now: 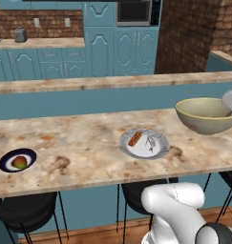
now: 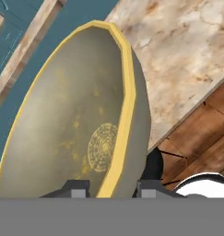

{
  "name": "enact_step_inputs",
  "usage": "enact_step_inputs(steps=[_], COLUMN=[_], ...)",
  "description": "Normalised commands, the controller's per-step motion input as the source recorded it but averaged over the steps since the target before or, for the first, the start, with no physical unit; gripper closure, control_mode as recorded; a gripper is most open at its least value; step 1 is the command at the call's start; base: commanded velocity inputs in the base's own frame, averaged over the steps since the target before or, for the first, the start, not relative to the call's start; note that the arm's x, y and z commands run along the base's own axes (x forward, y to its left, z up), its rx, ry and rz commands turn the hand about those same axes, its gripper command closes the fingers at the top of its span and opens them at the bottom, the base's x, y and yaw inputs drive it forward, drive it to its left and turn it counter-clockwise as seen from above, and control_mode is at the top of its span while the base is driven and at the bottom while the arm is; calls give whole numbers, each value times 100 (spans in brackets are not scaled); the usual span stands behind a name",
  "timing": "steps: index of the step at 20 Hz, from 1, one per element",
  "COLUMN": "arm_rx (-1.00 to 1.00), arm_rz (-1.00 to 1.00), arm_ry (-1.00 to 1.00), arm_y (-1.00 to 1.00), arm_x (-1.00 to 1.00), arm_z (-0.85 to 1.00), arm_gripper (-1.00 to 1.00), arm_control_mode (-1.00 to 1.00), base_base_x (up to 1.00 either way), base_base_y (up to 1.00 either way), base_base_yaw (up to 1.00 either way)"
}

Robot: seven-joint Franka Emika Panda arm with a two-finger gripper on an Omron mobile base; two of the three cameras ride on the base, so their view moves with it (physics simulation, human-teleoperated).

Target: Take the smaller bowl and place it next to the appetizer plate on the dining counter , and place the larger bowl next to the plate with cooked food.

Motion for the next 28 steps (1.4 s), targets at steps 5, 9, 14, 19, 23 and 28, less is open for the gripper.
enact_step_inputs(steps=[5, 9, 14, 19, 23, 28], arm_rx=[2, 2, 1, 0, 0, 0], arm_rz=[5, 8, 9, 8, 6, 4], arm_ry=[10, 1, 1, 2, 3, 0], arm_y=[-40, -39, -22, -11, -22, -29], arm_x=[38, 57, 69, 57, 39, 45], arm_z=[-35, -50, -53, -53, -43, -37], arm_gripper=[100, 100, 100, 100, 100, 100], arm_control_mode=[-100, -100, -100, -100, -100, -100], base_base_x=[0, 0, 0, 0, 0, 0], base_base_y=[0, 0, 0, 0, 0, 0], base_base_yaw=[0, 0, 0, 0, 0, 0])
